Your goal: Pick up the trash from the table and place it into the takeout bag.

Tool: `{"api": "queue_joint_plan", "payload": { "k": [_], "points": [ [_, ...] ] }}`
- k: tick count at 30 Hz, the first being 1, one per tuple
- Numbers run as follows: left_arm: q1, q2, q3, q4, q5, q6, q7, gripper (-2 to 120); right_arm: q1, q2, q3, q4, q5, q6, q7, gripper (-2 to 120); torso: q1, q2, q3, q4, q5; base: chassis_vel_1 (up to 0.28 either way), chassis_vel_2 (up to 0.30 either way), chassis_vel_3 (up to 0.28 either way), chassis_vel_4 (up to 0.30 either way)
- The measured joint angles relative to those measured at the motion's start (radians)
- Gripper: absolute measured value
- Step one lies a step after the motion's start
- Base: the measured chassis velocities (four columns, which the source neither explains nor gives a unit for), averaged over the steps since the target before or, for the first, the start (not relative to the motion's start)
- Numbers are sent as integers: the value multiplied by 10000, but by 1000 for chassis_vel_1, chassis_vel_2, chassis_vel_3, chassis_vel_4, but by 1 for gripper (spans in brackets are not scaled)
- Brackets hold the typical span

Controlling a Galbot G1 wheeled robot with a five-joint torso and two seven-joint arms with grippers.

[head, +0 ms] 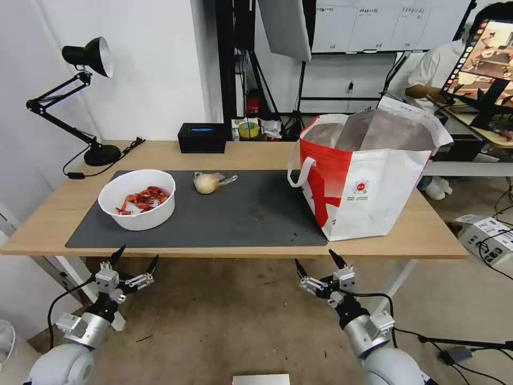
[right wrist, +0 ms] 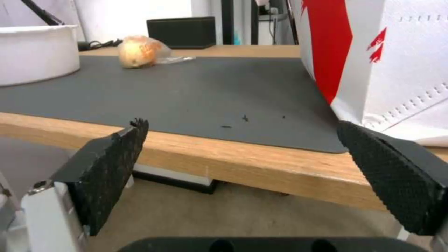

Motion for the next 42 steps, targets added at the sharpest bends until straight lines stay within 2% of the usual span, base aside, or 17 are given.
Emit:
{"api": "queue_joint_plan", "payload": {
  "k": [16, 22, 26, 29, 30, 32, 33, 34, 37, 38, 41, 42],
  "points": [
    [109, -65, -106, -11, 21, -43, 43, 100, -55, -28, -30, 40, 57, -21, 5, 100, 0, 0, 0, 0, 1, 0, 0, 0, 0],
    [91, -18, -145, -12, 0, -48, 46, 100, 515, -159, -208, 47, -122, -60, -77, 100, -1, 0, 0, -2, 1, 0, 0, 0, 0],
    [79, -11, -165, -62, -7, -49, 46, 100, 1579, -509, -671, 119, 446, -430, -109, 100, 0, 0, 1, 0, 0, 0, 0, 0, 0],
    [100, -31, -213, -192, -9, -45, 33, 100, 3012, -762, -1347, 147, 1276, -888, -107, 100, 0, 1, 1, -1, 0, 0, 0, 0, 0],
    [100, -31, -213, -192, -9, -45, 33, 100, 3012, -762, -1347, 147, 1276, -888, -107, 100, 0, 1, 1, -1, 0, 0, 0, 0, 0],
    [136, -34, -268, -250, -10, -31, 8, 100, 4542, -811, -2177, -57, 1864, -1224, -69, 100, 1, 0, 1, 2, 0, 0, 0, 0, 0],
    [155, -41, -308, -270, -10, -25, -3, 100, 5592, -750, -2877, -311, 2185, -1388, -7, 100, 2, -1, 2, 2, -1, 0, 0, 0, 0],
    [155, -41, -308, -270, -10, -25, -3, 100, 5592, -750, -2877, -311, 2185, -1388, -7, 100, 2, -1, 2, 2, -1, 0, 0, 0, 0],
    [217, -79, -400, -321, -17, -16, -18, 100, 7399, -415, -4160, -932, 2633, -1612, 147, 100, 1, 0, 2, -1, 0, 0, 0, 0, 0],
    [217, -79, -400, -321, -17, -16, -18, 100, 7399, -415, -4160, -932, 2633, -1612, 147, 100, 1, 0, 2, -1, 0, 0, 0, 0, 0],
    [262, -131, -451, -322, -19, -13, -21, 100, 8928, 173, -5275, -1701, 2930, -1882, 420, 100, 2, -1, 2, 2, -2, 0, 0, 0, 0],
    [262, -131, -451, -322, -19, -13, -21, 100, 8928, 173, -5275, -1701, 2930, -1882, 420, 100, 2, -1, 2, 2, -2, 0, 0, 0, 0]
  ]
}}
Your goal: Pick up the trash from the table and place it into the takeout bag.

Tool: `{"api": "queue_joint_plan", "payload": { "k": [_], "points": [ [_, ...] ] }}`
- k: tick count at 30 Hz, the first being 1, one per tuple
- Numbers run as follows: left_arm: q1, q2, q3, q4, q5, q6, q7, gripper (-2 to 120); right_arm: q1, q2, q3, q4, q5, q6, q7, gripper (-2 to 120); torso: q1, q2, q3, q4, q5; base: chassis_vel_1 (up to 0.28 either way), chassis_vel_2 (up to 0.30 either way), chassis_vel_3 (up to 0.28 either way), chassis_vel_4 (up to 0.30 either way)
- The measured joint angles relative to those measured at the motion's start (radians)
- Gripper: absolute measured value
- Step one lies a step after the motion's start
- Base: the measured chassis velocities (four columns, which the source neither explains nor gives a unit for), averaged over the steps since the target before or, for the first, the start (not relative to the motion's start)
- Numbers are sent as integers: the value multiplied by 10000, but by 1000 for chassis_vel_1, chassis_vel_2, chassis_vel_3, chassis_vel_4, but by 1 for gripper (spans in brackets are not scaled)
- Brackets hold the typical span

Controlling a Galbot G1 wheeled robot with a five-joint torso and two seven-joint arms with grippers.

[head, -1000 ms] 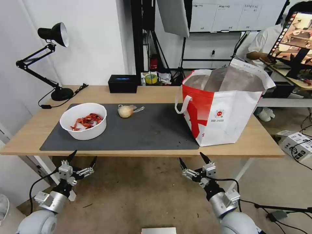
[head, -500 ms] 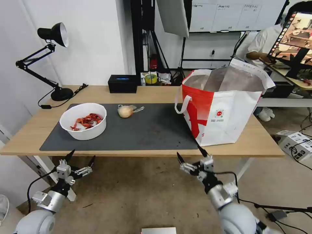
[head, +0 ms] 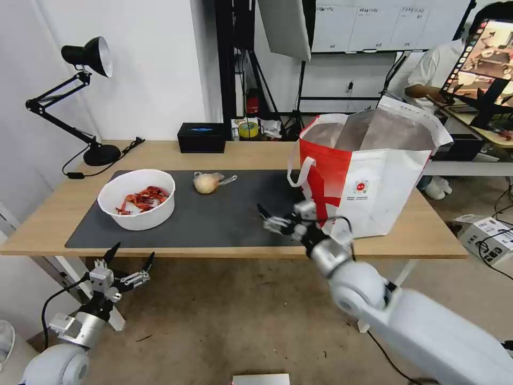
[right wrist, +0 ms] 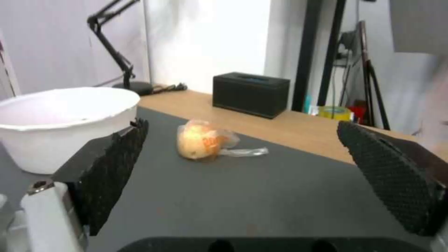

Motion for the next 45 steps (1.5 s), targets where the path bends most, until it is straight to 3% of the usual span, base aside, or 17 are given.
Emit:
{"api": "queue_joint_plan", "payload": {
  "k": [3, 6, 7, 11, 15, 23, 37, 41, 45],
  "points": [
    [13, -17, -27, -1, 0, 0, -3, 100, 563, 366, -373, -369, 127, -217, 107, 100, 0, 0, -1, -1, 0, 0, 0, 0, 0],
    [49, 39, -129, -62, -52, -1, -11, 100, 1686, 1531, -1142, -1629, 647, -807, 291, 100, 0, 0, -1, -2, 0, 0, 0, 0, 0],
    [49, 39, -129, -62, -52, -1, -11, 100, 1686, 1531, -1142, -1629, 647, -807, 291, 100, 0, 0, -1, -2, 0, 0, 0, 0, 0],
    [63, 65, -194, -81, -85, 13, -20, 100, 2743, 2853, -1636, -3194, 1092, -1414, 447, 100, 0, 0, -1, -1, -1, 0, 0, 0, 0],
    [87, 33, -200, -104, -86, 17, -22, 100, 3281, 3426, -1817, -4036, 1280, -1635, 462, 100, 0, 0, -1, -1, -2, 0, 0, 0, 0],
    [68, -18, -83, -135, -56, 32, -23, 100, 4442, 5063, -2068, -7018, 1762, -2094, -128, 100, -1, 0, -1, -1, -1, 0, 0, 0, 0],
    [-167, 31, 183, -30, -13, 165, -124, 100, 5070, 6570, -1734, -9741, 1737, -2522, -1464, 100, -2, 1, -2, -1, 0, 0, 0, 0, 0],
    [-97, 10, 143, 80, -9, 50, -100, 100, 5306, 6983, -1402, -10849, 1509, -2803, -2520, 100, -1, 1, -2, -2, 0, 0, 0, 0, 0],
    [-113, -11, 164, 67, -2, 43, -96, 100, 5547, 7061, -1394, -11196, 1440, -2868, -3103, 100, -2, 1, -2, -1, 1, 0, 0, 0, 0]
  ]
}}
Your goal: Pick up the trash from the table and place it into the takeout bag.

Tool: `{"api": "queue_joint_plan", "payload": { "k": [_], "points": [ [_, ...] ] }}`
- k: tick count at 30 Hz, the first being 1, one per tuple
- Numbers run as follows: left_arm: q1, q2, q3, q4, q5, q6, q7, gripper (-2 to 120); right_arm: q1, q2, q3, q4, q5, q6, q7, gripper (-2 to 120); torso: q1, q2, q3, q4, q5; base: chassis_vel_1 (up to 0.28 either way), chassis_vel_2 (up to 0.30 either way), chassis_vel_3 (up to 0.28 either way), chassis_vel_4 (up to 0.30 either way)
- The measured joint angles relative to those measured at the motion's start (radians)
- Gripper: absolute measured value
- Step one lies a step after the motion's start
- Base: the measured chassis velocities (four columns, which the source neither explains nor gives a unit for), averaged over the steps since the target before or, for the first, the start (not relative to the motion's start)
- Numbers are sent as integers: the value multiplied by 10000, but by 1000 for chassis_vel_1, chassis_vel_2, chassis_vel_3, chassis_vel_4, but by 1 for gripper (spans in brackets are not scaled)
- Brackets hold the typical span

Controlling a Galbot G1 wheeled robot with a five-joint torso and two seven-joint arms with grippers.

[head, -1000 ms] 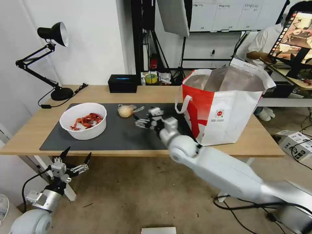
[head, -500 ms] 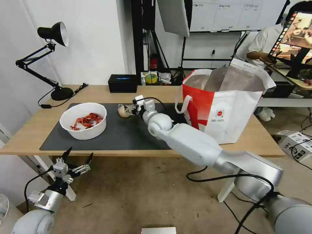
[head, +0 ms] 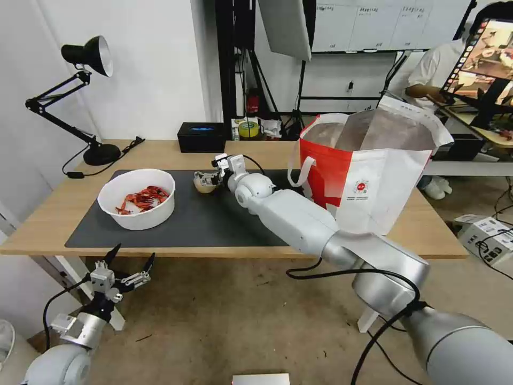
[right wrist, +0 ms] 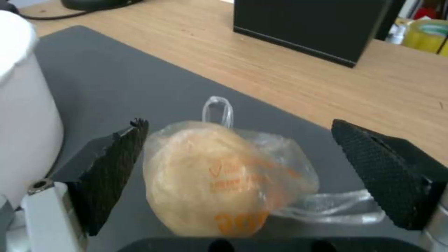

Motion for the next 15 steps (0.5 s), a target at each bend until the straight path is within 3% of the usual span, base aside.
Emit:
{"api": "queue_joint_plan", "payload": {
  "k": [15],
  "points": [
    [-83, -33, 73, -125, 11, 3, 11, 100, 140, -19, -141, -381, -536, -307, -928, 100, 0, -1, 0, -1, 1, 0, 0, 0, 0]
  ]
}}
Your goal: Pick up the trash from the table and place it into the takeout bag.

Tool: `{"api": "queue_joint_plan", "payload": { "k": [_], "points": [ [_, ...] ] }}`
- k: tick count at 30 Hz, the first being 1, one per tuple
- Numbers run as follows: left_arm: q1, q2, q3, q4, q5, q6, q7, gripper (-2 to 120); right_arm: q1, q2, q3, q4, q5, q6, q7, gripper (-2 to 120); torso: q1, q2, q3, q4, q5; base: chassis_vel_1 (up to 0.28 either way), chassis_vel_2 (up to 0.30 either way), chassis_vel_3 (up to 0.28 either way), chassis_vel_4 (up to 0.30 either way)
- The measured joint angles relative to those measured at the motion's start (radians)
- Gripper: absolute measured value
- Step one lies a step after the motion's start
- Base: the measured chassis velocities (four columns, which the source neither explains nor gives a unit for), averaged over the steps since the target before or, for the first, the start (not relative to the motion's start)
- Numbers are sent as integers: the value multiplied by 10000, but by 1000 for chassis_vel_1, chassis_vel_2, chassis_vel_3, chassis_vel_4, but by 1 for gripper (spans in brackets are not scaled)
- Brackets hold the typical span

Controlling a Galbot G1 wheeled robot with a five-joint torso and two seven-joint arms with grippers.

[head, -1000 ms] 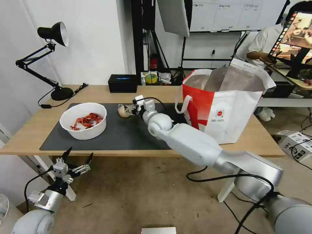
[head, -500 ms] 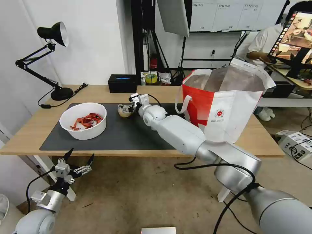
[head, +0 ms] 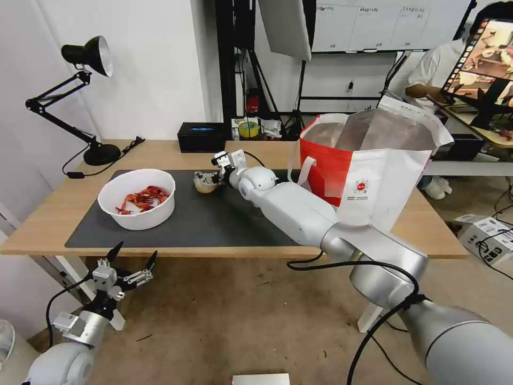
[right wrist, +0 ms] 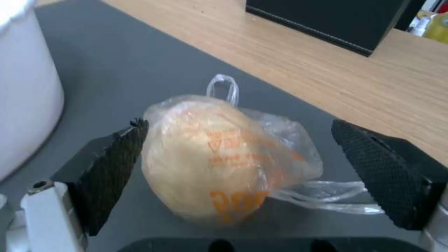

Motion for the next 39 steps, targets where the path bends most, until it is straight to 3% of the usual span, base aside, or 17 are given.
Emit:
{"api": "queue_joint_plan", "payload": {
  "k": [20, 23, 39],
  "points": [
    [-93, -104, 63, -5, 2, 2, -11, 100, -76, 4, -325, -140, -558, 127, -390, 96, 0, 0, 0, 0, 0, 0, 0, 0, 0],
    [-96, -110, 69, 26, 2, 3, -12, 100, -97, 1, -298, -155, -545, 129, -426, 81, 0, 0, 0, 0, 0, 0, 0, 0, 0],
    [-83, -134, 98, 75, 8, -21, -13, 100, -231, -19, -243, -46, -419, 108, -229, 25, -1, 0, -1, 0, 0, 0, 0, 0, 0]
  ]
}}
